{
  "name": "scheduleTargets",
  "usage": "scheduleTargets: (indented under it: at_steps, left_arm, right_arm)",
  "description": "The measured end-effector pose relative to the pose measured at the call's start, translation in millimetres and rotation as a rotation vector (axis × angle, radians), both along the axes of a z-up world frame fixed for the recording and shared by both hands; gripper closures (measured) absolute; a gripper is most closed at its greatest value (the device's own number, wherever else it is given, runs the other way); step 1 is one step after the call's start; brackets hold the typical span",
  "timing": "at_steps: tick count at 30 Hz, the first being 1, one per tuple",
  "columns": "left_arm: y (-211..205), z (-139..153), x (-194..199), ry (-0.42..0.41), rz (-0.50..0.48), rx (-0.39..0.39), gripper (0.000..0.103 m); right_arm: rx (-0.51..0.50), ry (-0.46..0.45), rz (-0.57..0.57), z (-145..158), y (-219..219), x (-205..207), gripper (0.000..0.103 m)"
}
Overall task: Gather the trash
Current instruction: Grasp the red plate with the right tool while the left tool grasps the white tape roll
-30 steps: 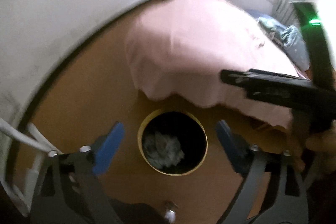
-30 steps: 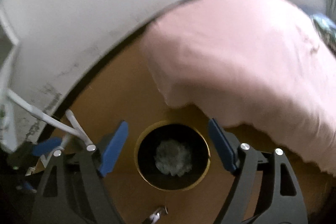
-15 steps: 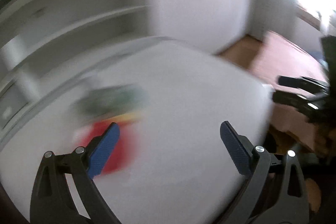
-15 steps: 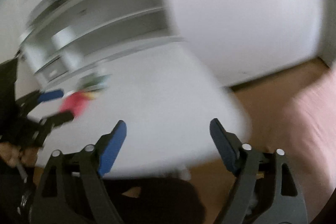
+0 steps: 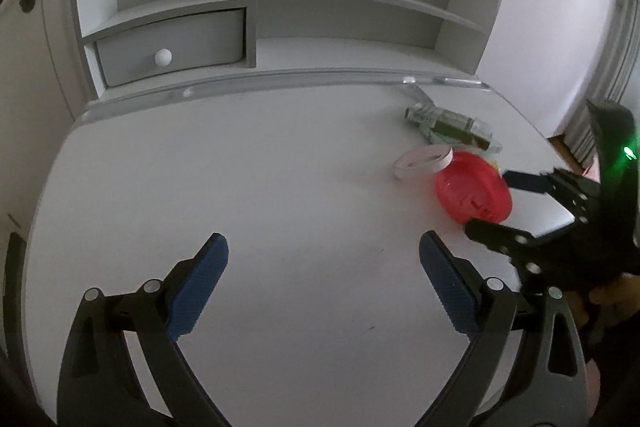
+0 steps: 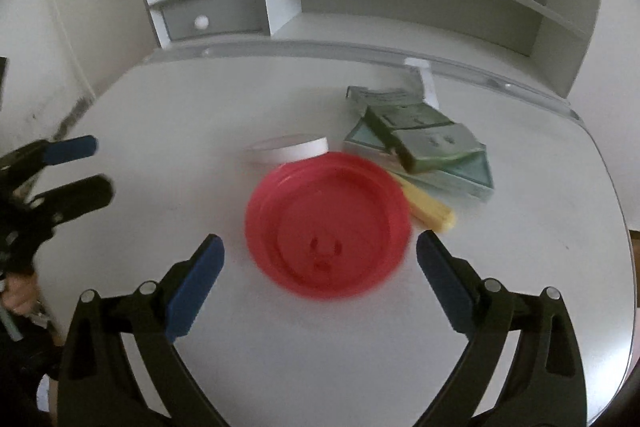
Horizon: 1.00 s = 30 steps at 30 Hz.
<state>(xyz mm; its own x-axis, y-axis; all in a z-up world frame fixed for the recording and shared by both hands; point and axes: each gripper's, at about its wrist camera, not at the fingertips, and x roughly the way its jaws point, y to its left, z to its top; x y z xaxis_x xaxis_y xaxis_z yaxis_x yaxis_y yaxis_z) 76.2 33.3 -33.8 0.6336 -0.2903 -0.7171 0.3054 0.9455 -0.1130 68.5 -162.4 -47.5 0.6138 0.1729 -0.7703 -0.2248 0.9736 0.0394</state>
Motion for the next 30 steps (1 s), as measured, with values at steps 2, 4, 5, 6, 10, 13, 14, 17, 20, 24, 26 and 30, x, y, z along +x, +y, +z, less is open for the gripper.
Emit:
scheduleTargets:
  at_steps: [2,4,5,6,10,13,14,17,20,24,26,30]
  left_arm:
    - [2.9,0.3,0.7,-0.005,-0.004,0.008,0.01]
    - [0.2,2.9,3.2,-0.01,-0.005,0.008,0.01]
    - [-2.0,3.8,6.3,-0.006,-0.009,0.007,0.01]
    - [-3.5,3.7,8.5,-0.002,-0.012,0.007,0.01]
    - [-26.6,1.7,22.2,0.006,-0.064,0.03,0.01]
    - [-50.9,-1.6,32.1,-0.003,-0.12,0.068,0.01]
    - [-59.1,-3.3,35.1,-0.002,-0.14,0.079,0.01]
    - [-86.9,-10.2,46.5,-0.001,-0.198,0.13,0.01]
    - [-111.2,-17.9,56.9,0.017,-0.252,0.169,0.01]
    - [-127.6,-26.5,68.5,0.042,-0.267,0.193,0.01]
    - [-129.1,-28.7,72.1,0.059,-0.247,0.187,0.016]
    - [-129.2,-25.4,70.1,0.043,-0.252,0.175,0.048]
  right_arm:
    - [0.005,0.008,-0.003,-2.1,2.4,5.4,0.01]
    - [0.024,0.016,-0.005,-2.9,2.0,10.9,0.01]
    - [0.035,0.021,-0.01,-3.7,1.0,14.7,0.017]
    - [0.046,0.027,-0.017,-4.2,-2.2,16.1,0.022]
    - [0.067,0.001,-0.039,4.3,-19.9,3.8,0.023]
    - [0.08,-0.032,-0.054,14.8,-43.6,-23.0,0.023]
    - [0.085,-0.038,-0.059,17.0,-50.8,-30.8,0.023]
    - [0.093,-0.048,-0.091,20.4,-73.9,-54.2,0.023]
    - [0.113,-0.056,-0.129,21.8,-96.3,-72.4,0.023]
    - [0.14,-0.065,-0.176,22.4,-121.8,-87.0,0.023]
    - [0.149,-0.064,-0.191,21.2,-129.2,-90.9,0.023]
    - [0.156,-0.066,-0.213,20.1,-140.9,-98.7,0.023]
